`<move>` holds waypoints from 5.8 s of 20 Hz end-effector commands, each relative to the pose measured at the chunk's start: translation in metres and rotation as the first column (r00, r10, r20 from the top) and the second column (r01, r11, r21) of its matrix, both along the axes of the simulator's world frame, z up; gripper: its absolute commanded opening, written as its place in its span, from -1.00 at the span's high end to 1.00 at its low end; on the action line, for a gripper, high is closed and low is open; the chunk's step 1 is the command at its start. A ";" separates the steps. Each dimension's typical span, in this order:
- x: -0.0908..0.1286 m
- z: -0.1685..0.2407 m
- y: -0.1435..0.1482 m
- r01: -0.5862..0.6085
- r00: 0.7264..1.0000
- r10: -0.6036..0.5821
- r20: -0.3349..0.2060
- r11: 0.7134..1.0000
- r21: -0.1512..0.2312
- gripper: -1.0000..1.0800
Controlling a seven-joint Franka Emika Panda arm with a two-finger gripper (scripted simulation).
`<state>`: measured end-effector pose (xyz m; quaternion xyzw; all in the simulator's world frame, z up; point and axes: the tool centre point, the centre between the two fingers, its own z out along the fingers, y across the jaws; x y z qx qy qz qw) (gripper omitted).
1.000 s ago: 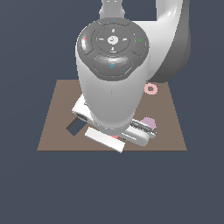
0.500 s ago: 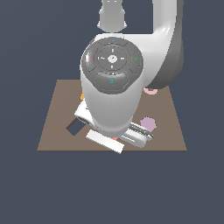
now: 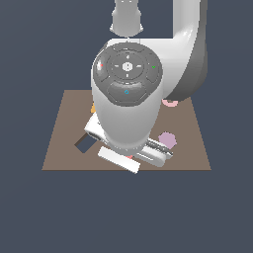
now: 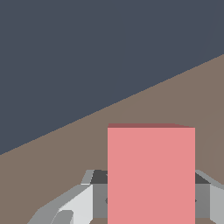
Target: Insert a designated object into the corresponding slot on a board.
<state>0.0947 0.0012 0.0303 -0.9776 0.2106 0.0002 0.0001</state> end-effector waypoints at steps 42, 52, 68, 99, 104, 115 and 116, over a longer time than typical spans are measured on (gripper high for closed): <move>-0.064 0.004 -0.022 -0.880 0.474 0.880 0.001 0.474 -0.001 1.00; -0.075 0.006 -0.044 -0.993 0.119 0.993 0.000 0.119 -0.002 1.00; -0.075 0.008 -0.084 -0.895 -0.446 0.895 -0.001 -0.446 -0.002 1.00; -0.037 0.010 -0.125 -0.279 -0.960 0.279 -0.001 -0.960 0.000 1.00; -0.035 0.010 -0.125 -0.251 -0.968 0.251 -0.001 -0.968 0.000 1.00; -0.035 0.002 -0.124 -0.252 -0.968 0.252 -0.001 -0.968 0.000 1.00; -0.035 0.000 -0.124 -0.252 -0.968 0.252 -0.001 -0.968 0.000 1.00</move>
